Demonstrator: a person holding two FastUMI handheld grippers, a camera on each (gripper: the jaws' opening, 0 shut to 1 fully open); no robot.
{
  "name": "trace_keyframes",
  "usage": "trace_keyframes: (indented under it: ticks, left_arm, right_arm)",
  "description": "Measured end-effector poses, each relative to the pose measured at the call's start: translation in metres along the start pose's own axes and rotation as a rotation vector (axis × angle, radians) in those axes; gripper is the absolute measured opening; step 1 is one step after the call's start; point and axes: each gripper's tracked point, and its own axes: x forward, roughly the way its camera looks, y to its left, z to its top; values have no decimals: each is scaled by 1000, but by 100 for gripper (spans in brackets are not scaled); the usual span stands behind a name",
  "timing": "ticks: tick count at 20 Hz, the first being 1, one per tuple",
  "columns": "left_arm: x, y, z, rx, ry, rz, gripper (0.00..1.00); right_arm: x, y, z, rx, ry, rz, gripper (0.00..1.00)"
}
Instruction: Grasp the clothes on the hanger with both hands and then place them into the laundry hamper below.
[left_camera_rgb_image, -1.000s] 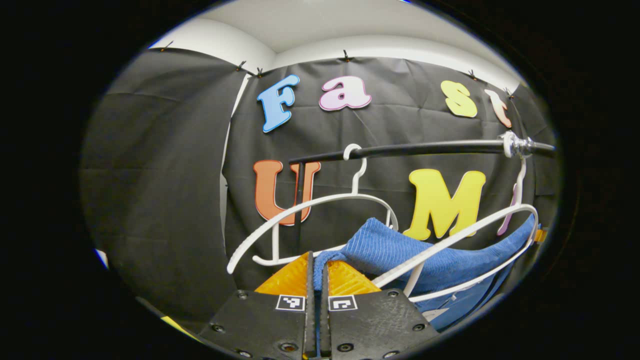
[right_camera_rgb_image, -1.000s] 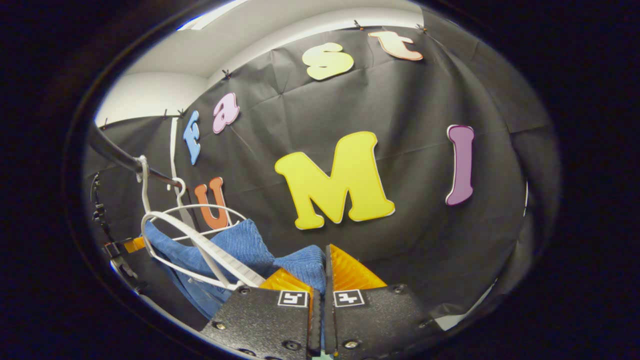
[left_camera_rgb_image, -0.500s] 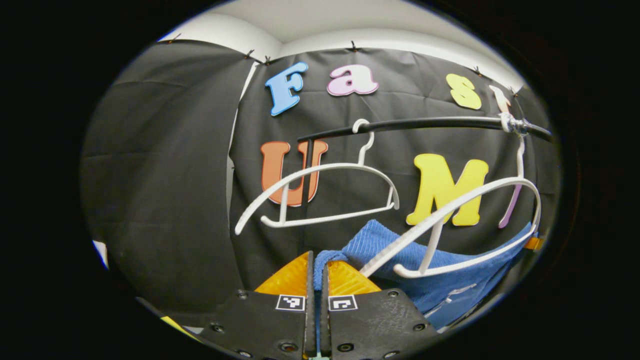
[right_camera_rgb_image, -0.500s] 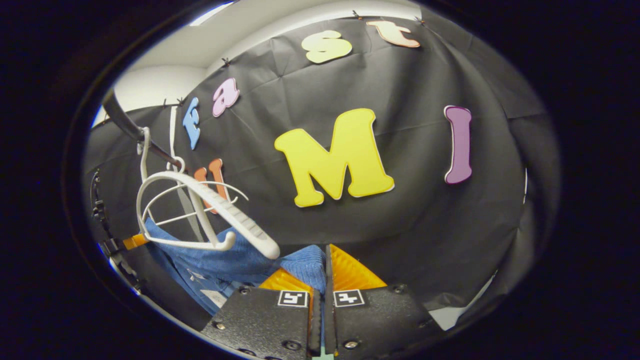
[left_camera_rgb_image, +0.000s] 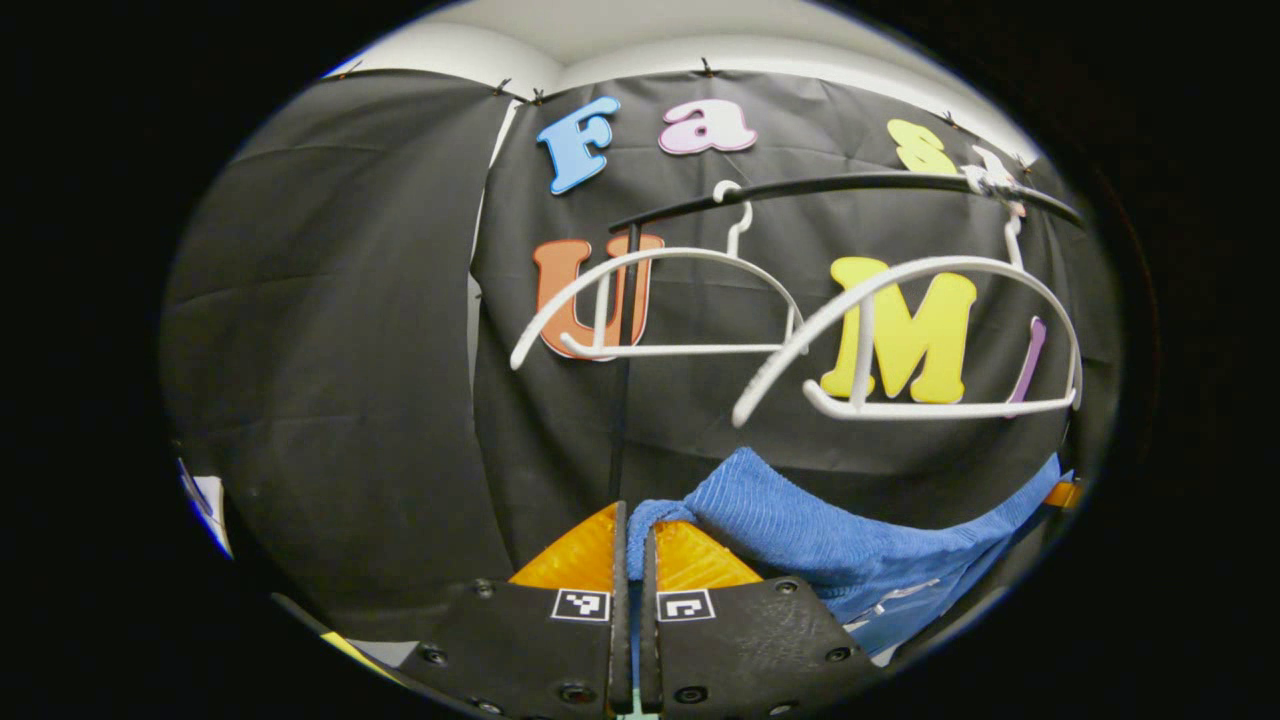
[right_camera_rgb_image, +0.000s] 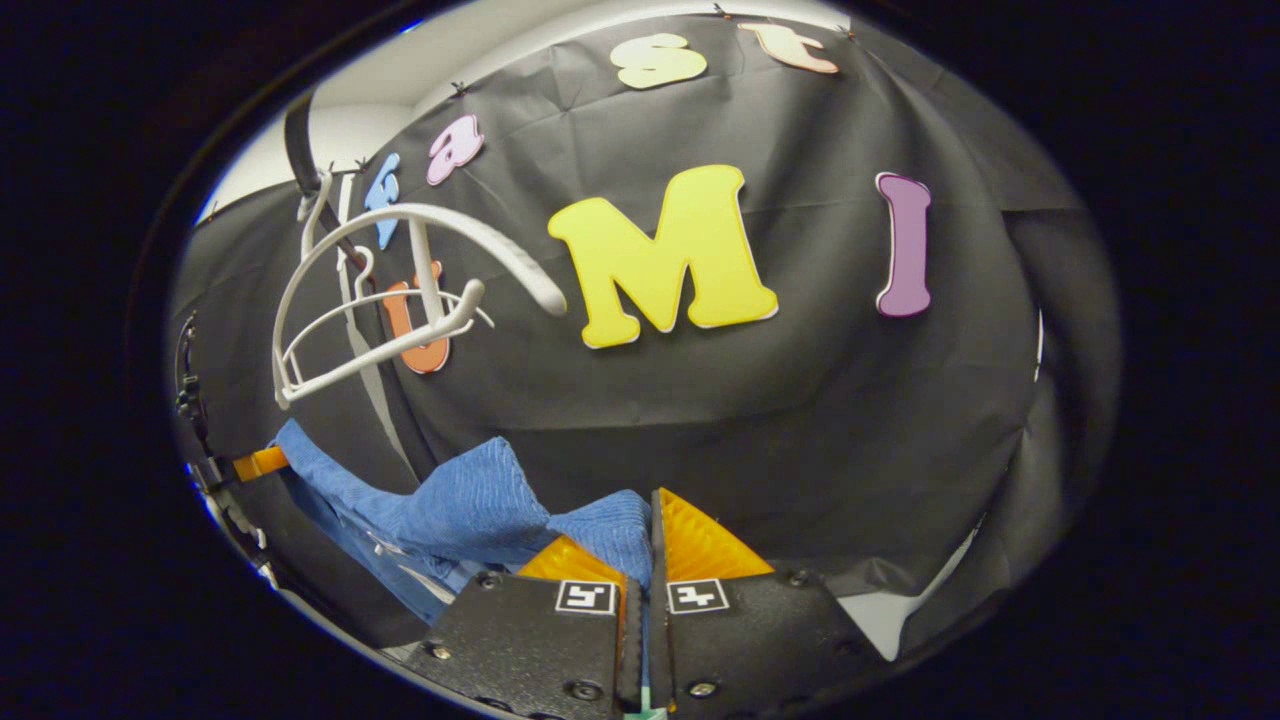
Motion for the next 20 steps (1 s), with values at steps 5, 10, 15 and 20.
trace_keyframes:
  ticks: [5, 10, 15, 20]
  left_arm:
    - [-21, -15, -19, 8, 25, -38, 3]
    - [-41, -46, -21, 30, 22, -111, 3]
    - [-67, -86, -8, 38, 3, -195, 3]
    - [-89, -113, 9, 33, -5, -269, 3]
  right_arm:
    - [-14, 19, -22, -16, 25, 13, 6]
    - [-25, 60, -35, -20, 48, 69, 6]
    - [-41, 109, -32, -20, 51, 145, 6]
    - [-63, 163, -12, -41, 10, 238, 6]
